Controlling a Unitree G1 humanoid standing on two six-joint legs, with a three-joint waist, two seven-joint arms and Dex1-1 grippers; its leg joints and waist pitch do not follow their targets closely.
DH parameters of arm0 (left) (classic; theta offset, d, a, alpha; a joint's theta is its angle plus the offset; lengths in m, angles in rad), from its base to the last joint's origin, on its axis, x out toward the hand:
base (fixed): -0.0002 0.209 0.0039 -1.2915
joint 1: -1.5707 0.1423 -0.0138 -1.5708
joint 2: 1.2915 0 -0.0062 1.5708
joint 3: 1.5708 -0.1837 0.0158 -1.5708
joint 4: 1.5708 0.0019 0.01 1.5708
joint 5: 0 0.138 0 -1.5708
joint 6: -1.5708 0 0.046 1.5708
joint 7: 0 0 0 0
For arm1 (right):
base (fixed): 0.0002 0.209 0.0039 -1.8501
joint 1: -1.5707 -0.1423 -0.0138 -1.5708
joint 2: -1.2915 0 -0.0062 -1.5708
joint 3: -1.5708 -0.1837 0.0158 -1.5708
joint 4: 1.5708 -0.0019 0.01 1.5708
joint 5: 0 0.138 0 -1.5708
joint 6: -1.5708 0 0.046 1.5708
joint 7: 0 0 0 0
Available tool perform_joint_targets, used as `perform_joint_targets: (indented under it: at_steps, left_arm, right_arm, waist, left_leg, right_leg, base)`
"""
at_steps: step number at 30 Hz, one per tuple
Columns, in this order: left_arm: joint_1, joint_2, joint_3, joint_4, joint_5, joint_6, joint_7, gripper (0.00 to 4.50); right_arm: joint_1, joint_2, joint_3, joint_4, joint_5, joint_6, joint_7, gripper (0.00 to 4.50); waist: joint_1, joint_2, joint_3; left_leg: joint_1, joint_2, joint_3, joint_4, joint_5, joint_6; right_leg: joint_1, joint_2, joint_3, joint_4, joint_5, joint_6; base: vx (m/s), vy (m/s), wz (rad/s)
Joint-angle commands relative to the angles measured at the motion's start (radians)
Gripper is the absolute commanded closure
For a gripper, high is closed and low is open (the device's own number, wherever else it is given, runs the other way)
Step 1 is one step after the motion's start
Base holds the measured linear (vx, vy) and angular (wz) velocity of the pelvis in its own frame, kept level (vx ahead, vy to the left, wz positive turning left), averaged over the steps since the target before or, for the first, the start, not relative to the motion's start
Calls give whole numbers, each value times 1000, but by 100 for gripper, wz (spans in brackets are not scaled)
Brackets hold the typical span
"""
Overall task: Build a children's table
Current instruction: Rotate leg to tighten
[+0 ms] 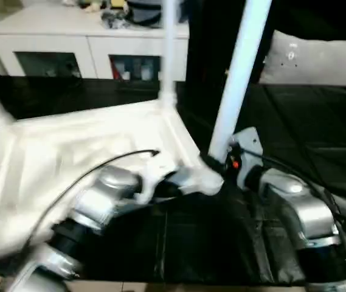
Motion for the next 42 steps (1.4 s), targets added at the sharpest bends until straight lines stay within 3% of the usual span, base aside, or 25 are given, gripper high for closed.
perform_joint_targets:
  at_steps: [1,6,13,15,17,18,19,20,21,23,26,27,29,35,37,38,42]
  left_arm:
    - [-26,-49,-27,-89,-13,18,20,450]
    - [-26,-40,-40,-117,-7,58,45,450]
    - [-25,-21,-35,-122,15,55,57,450]
    - [-28,-20,-31,-119,10,48,62,450]
    - [-36,-16,-18,-99,4,27,65,450]
    - [-40,-5,-12,-84,5,-3,62,450]
    - [-41,-4,-11,-82,5,-7,61,450]
    - [-43,10,-10,-68,7,-42,53,450]
    - [-45,16,-8,-60,7,-57,48,450]
    - [-48,31,-2,-39,8,-77,37,450]
    - [-51,45,6,-15,3,-104,18,450]
    - [-51,61,2,-4,0,-150,-6,450]
    - [-46,87,-11,3,-1,-199,-47,450]
    - [-26,144,-37,17,-51,-322,-194,450]
    - [-24,154,-43,20,-57,-346,-223,450]
    - [-21,184,-62,34,-55,-399,-279,450]
    - [-23,202,-72,53,-56,-440,-324,450]
  right_arm:
    - [22,36,27,69,-25,96,-78,264]
    - [16,57,13,38,-38,139,-123,264]
    - [0,57,2,52,-37,121,-128,264]
    - [1,54,-1,52,-35,112,-125,194]
    - [7,48,-11,48,-26,99,-111,194]
    - [14,42,-19,41,-14,84,-92,173]
    - [14,41,-20,41,-12,82,-90,173]
    - [21,37,-37,33,12,71,-62,162]
    - [25,30,-42,28,26,66,-39,155]
    - [39,-6,-44,9,44,38,19,144]
    - [59,-57,-53,-20,83,2,116,117]
    - [75,-101,-55,-39,119,-16,206,110]
    - [86,-154,-70,-45,146,-47,295,93]
    - [90,-268,-90,0,165,-142,458,54]
    - [89,-284,-85,6,170,-155,484,30]
    - [84,-326,-55,32,161,-205,562,30]
    - [76,-365,-17,59,156,-247,666,30]
  waist:
    - [8,-4,-44]
    - [13,-1,-46]
    - [9,2,-42]
    - [9,1,-41]
    - [9,1,-42]
    - [9,1,-43]
    - [13,2,-50]
    - [20,2,-58]
    - [19,2,-57]
    - [23,8,-58]
    - [26,4,-56]
    - [31,8,-56]
    - [35,4,-56]
    - [42,-2,-57]
    - [46,0,-59]
    - [51,5,-60]
    - [67,4,-58]
  left_leg:
    - [7,54,-28,-81,-269,-37]
    - [2,52,-25,-79,-194,-18]
    - [5,53,-26,-83,-244,-34]
    - [5,53,-27,-84,-252,-37]
    - [6,53,-27,-83,-249,-36]
    - [5,53,-26,-82,-248,-35]
    - [5,54,-26,-77,-219,-31]
    - [-2,53,-25,-70,-149,-22]
    - [-6,52,-25,-68,-106,-8]
    - [-5,51,-23,-62,-90,6]
    - [-7,50,-21,-61,-104,20]
    - [-7,52,-22,-60,-115,31]
    - [-6,54,-20,-58,-118,38]
    - [-6,56,-19,-55,-99,58]
    - [-4,56,-18,-52,-88,69]
    - [-3,57,-19,-51,-88,74]
    - [-2,62,-18,-50,-114,74]
  right_leg:
    - [21,-92,58,-93,-278,-160]
    - [28,-86,56,-87,-167,-155]
    - [25,-87,56,-95,-233,-140]
    - [24,-87,57,-96,-245,-135]
    - [23,-87,57,-96,-240,-137]
    - [24,-87,57,-96,-234,-138]
    - [26,-87,57,-90,-185,-145]
    - [32,-86,57,-76,-67,-155]
    - [33,-81,54,-67,24,-166]
    - [35,-84,52,-63,80,-183]
    - [39,-85,51,-66,70,-192]
    - [40,-86,50,-67,46,-193]
    - [40,-87,51,-68,33,-192]
    - [39,-90,49,-65,10,-212]
    - [36,-89,48,-63,23,-223]
    - [35,-89,47,-61,23,-225]
    - [32,-89,46,-62,-7,-230]
  base:
    - [0,0,0]
    - [0,0,0]
    - [0,0,0]
    - [0,0,0]
    - [0,0,0]
    - [0,0,0]
    - [0,0,0]
    - [0,0,0]
    - [0,0,0]
    - [0,0,0]
    - [0,0,0]
    - [0,0,0]
    - [0,0,0]
    - [0,0,0]
    - [0,0,0]
    - [0,0,0]
    - [0,0,0]
